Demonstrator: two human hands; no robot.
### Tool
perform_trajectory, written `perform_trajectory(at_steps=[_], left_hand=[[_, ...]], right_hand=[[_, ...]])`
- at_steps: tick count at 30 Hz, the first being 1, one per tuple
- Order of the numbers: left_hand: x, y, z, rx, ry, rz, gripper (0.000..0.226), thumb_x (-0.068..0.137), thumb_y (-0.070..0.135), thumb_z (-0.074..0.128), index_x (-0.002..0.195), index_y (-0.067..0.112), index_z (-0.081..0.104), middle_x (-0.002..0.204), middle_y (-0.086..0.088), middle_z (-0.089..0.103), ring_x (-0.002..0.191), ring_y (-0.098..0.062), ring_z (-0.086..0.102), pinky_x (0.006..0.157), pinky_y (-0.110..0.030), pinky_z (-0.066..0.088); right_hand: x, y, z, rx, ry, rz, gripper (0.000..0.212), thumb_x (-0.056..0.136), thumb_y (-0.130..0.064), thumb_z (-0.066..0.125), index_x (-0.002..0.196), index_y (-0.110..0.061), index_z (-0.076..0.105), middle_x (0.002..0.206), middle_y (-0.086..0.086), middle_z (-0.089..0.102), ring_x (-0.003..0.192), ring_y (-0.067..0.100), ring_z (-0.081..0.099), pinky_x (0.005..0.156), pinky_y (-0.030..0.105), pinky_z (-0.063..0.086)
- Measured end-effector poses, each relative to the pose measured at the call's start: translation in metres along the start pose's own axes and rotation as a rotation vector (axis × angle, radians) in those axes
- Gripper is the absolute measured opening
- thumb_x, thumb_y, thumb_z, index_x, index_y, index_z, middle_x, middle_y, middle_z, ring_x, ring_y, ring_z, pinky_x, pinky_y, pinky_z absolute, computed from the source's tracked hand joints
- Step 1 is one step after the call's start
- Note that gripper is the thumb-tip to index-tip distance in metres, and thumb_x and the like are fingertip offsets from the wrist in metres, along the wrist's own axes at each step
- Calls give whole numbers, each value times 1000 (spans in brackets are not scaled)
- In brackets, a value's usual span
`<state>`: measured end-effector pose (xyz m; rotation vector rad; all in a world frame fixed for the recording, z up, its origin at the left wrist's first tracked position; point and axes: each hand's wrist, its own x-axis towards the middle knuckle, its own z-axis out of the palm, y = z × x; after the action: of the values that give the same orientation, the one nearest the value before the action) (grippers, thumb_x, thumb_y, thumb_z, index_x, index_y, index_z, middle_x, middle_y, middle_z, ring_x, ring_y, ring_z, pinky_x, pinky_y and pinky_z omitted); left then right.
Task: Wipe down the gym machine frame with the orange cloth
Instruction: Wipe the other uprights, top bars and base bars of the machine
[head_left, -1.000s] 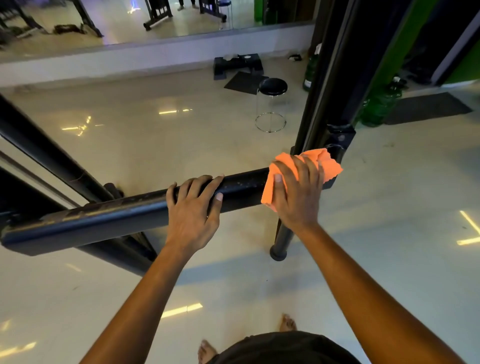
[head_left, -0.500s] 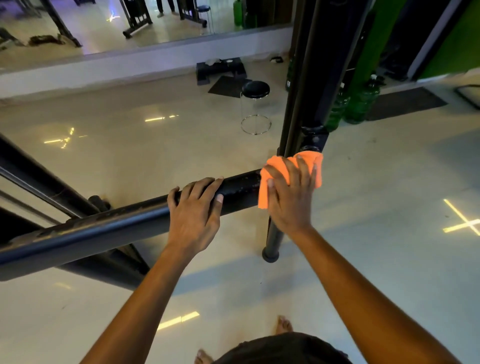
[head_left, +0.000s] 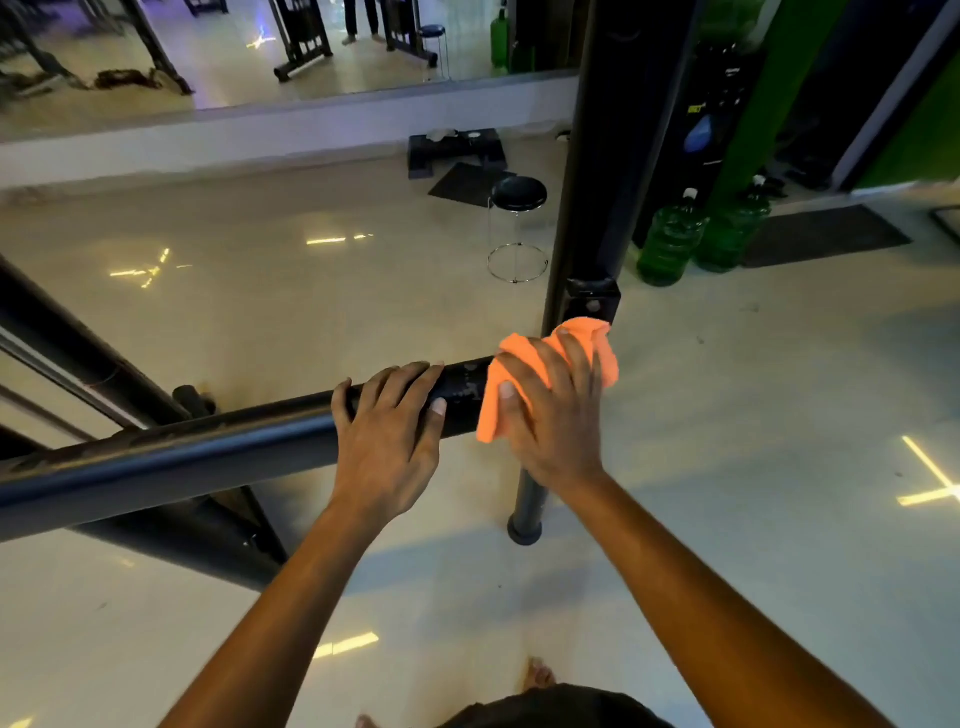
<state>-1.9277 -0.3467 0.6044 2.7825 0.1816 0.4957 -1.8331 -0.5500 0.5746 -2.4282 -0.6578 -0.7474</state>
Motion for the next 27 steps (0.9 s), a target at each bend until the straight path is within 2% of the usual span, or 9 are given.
perform_trajectory(at_steps=[2, 6, 9, 12, 14, 19, 23, 25, 27], left_hand=[[2, 9, 4, -1, 3, -4, 49, 111, 46, 34, 154, 34, 53, 153, 14, 54, 144, -16, 46, 123, -61, 19], [6, 17, 7, 3, -1, -8, 48, 111, 46, 36, 154, 32, 54, 154, 15, 54, 144, -16, 46, 124, -59, 20], [3, 15, 7, 4, -9, -7, 48, 112, 46, 36, 157, 34, 50, 158, 16, 51, 148, -15, 43, 127, -57, 17], [3, 16, 8, -9, -5, -28, 48, 113, 45, 34, 157, 35, 50, 158, 17, 52, 149, -14, 42, 127, -56, 16], [5, 18, 9, -40, 13, -54, 46, 113, 43, 33, 153, 36, 54, 156, 17, 55, 148, -13, 43, 126, -55, 18], [4, 14, 9, -81, 39, -22, 43, 113, 32, 35, 150, 32, 57, 152, 14, 58, 144, -14, 48, 123, -56, 22], [5, 9, 8, -64, 32, 7, 44, 112, 30, 38, 153, 34, 55, 153, 16, 56, 143, -14, 48, 123, -52, 22], [5, 7, 8, -62, 28, 7, 44, 112, 31, 38, 153, 35, 55, 153, 17, 56, 143, -13, 48, 123, -52, 23], [5, 7, 9, -69, 36, 8, 44, 111, 31, 39, 152, 35, 56, 153, 17, 57, 142, -14, 48, 122, -54, 25]], right_hand=[[-7, -4, 2, 2, -37, -131, 46, 111, -40, 58, 155, -31, 59, 162, 4, 51, 157, 38, 36, 130, 62, 20], [17, 61, -18, -55, -135, -437, 51, 110, -38, 58, 161, -32, 53, 160, 8, 52, 148, 38, 45, 125, 56, 31], [25, 81, -26, 15, -127, -321, 46, 110, -31, 56, 155, -24, 60, 155, 13, 55, 148, 40, 45, 122, 57, 35], [10, 40, -15, 45, -60, -72, 42, 109, -27, 54, 149, -25, 64, 157, 11, 52, 156, 39, 35, 124, 62, 30], [-1, 0, -6, -8, -32, 37, 42, 110, -36, 52, 151, -32, 61, 161, 7, 49, 160, 41, 28, 124, 67, 24], [-8, -10, 9, -85, -1, -29, 46, 110, -50, 53, 154, -37, 59, 162, 7, 51, 158, 45, 33, 126, 72, 18], [2, 50, -5, -57, -62, -285, 49, 107, -34, 62, 156, -34, 59, 160, 6, 54, 153, 39, 43, 124, 62, 31], [2, 46, -8, -17, -57, -211, 46, 107, -31, 61, 152, -33, 63, 158, 6, 55, 151, 37, 43, 122, 60, 32], [-4, 12, 1, -14, 3, 2, 40, 109, -32, 56, 147, -32, 66, 158, 6, 53, 155, 38, 37, 126, 61, 25]])
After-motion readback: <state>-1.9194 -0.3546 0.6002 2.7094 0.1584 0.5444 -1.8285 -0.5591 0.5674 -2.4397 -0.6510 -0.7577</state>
